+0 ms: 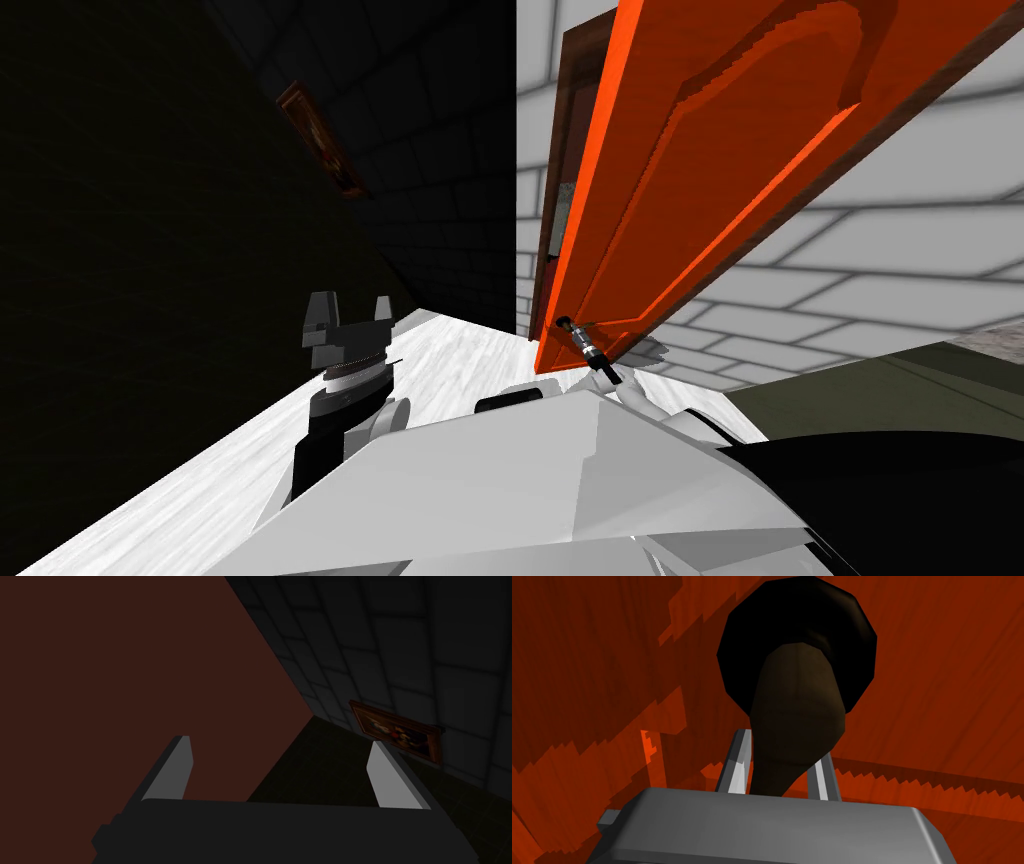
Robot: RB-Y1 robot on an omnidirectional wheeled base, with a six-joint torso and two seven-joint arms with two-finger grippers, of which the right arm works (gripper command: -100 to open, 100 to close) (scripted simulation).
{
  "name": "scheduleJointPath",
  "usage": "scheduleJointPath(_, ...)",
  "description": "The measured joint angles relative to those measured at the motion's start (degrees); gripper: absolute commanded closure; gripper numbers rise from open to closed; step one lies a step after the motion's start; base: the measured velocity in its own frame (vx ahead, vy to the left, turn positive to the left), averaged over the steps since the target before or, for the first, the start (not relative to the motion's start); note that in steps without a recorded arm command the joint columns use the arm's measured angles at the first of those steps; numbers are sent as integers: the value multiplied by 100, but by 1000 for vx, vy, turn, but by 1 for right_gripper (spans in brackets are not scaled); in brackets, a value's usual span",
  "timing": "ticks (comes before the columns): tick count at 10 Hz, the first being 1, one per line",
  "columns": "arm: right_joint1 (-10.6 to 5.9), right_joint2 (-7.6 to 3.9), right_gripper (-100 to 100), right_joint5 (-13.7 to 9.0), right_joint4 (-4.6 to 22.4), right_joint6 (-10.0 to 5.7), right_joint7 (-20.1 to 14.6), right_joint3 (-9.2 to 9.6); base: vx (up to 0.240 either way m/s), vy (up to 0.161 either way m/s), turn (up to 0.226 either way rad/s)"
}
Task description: Pull the door open
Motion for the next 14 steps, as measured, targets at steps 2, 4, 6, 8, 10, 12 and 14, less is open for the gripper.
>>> scheduleJointPath(2, 121, -115, 100, 3, -57, -139, -92, 75, -208, -80, 129)
scheduleJointPath(4, 217, -223, 100, 22, -42, -328, -202, 179, -189, -75, 129)
scheduleJointPath(6, 335, -330, 100, 40, -65, -505, -303, 278, -167, -65, 85)
scheduleJointPath(8, 420, -430, 100, 58, -31, -692, -408, 371, -128, -54, 62)
scheduleJointPath(10, 502, -457, 100, 49, -49, -743, -431, 395, -148, -74, 182)
scheduleJointPath(12, 501, -534, 100, 42, 86, -953, -508, 443, -210, -76, 171)
scheduleJointPath(14, 615, -605, 100, 32, 199, -1239, -572, 502, -225, -116, 197)
